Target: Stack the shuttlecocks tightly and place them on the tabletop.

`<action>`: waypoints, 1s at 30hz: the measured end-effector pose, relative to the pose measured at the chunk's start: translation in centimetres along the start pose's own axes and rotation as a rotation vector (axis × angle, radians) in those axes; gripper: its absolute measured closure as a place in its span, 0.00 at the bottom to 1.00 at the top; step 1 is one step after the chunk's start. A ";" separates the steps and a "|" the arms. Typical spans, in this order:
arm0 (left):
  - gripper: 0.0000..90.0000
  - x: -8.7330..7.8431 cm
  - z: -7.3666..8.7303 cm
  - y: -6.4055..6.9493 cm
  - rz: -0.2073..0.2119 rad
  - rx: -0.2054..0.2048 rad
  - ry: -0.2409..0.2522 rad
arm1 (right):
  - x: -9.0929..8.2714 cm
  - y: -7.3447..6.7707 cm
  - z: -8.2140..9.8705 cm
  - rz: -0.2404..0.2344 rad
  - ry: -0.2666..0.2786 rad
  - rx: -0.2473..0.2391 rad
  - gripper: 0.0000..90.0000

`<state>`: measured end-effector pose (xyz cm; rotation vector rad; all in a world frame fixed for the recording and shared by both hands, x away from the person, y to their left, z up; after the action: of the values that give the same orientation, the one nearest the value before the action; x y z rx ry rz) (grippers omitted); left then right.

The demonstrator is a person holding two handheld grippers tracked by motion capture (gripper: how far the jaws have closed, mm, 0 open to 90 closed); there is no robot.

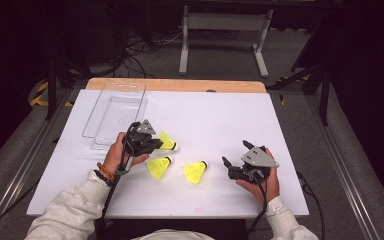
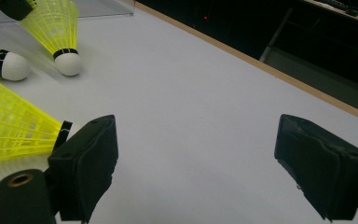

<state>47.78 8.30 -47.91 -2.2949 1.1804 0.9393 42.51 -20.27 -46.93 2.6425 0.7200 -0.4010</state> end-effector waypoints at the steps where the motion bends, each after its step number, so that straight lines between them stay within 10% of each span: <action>1: 0.95 0.0 0.0 -0.1 0.001 0.002 0.003 | 0.0 0.0 0.0 0.001 0.000 0.000 0.16; 30: 0.99 -1.9 -0.4 -2.4 -0.022 0.011 -0.010 | 0.4 -0.2 0.4 -0.018 -0.027 -0.006 0.15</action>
<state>49.09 10.46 -46.22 -2.2871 1.1507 0.9336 42.71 -20.12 -47.47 2.6218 0.7353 -0.4379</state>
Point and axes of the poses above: each handheld gripper's, and its own axes: x roughly forward along the jaws, z roughly out of its underside, y roughly to its right, the point moved 8 cm from there along x, roughly forward along the jaws
